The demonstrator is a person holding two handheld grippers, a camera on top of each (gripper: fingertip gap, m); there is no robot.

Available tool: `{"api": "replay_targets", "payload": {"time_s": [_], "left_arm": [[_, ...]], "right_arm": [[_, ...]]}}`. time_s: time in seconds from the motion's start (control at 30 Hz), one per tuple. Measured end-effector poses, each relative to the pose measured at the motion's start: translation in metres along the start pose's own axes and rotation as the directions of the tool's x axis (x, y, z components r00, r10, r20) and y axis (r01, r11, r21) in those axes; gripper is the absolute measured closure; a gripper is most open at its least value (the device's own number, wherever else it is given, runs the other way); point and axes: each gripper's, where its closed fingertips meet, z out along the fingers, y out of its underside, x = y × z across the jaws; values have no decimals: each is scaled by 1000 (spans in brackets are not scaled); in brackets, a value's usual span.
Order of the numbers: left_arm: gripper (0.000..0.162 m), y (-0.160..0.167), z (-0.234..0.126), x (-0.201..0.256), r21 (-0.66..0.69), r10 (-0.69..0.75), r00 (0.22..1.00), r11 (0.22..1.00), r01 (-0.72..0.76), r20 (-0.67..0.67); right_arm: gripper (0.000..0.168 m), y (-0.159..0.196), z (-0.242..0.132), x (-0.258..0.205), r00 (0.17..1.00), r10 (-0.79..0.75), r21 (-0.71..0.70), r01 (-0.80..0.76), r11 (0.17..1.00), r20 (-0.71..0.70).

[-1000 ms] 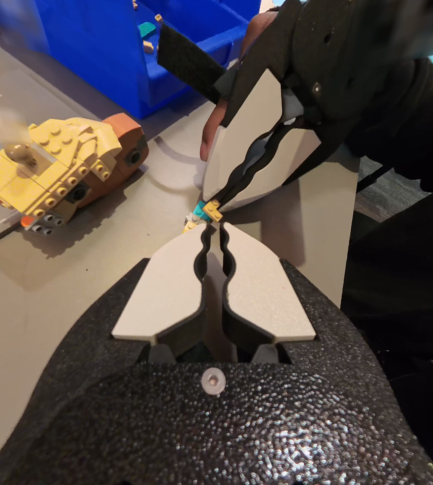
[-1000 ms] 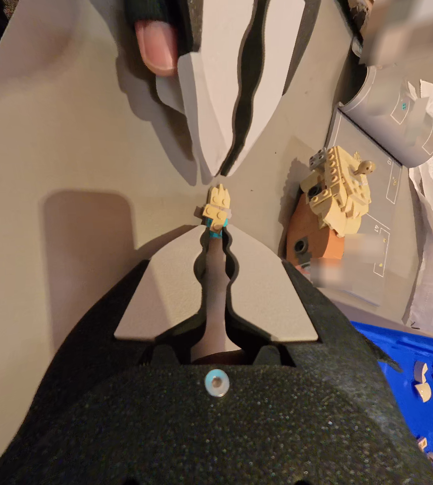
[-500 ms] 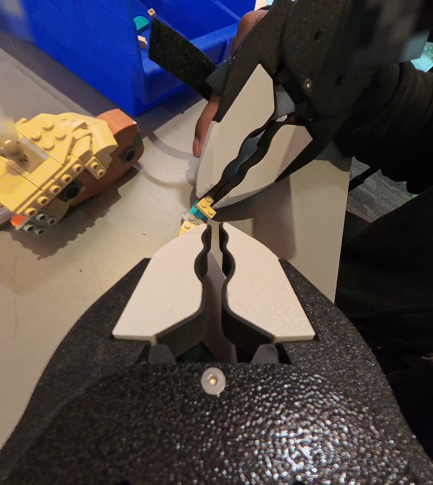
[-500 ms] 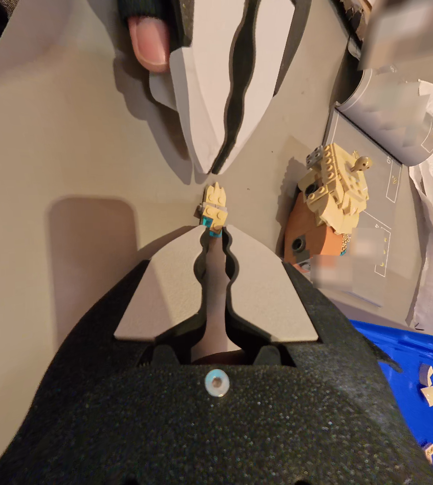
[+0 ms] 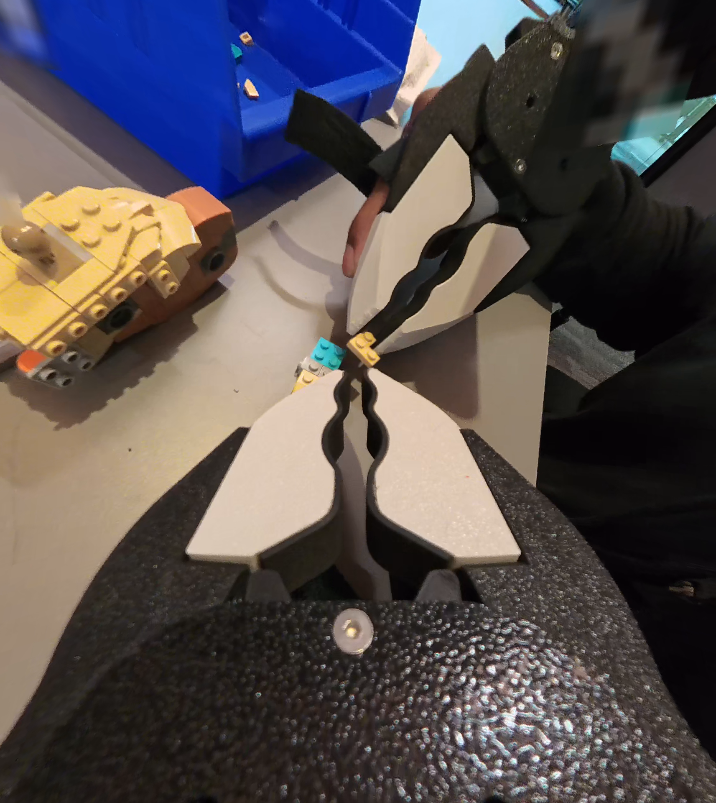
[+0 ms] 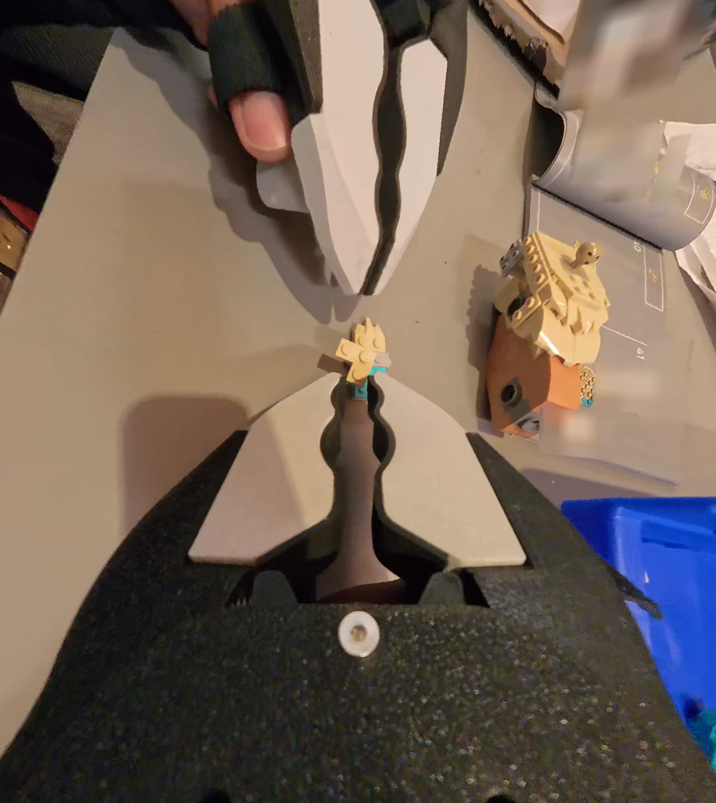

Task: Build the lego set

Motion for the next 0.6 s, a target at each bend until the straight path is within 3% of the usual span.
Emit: {"api": "replay_targets", "payload": {"time_s": [0.6], "left_arm": [[154, -5, -8, 2, 59, 91, 992, 994, -97, 91]], "right_arm": [[160, -13, -9, 3, 975, 189, 96, -178, 979, -116]]}}
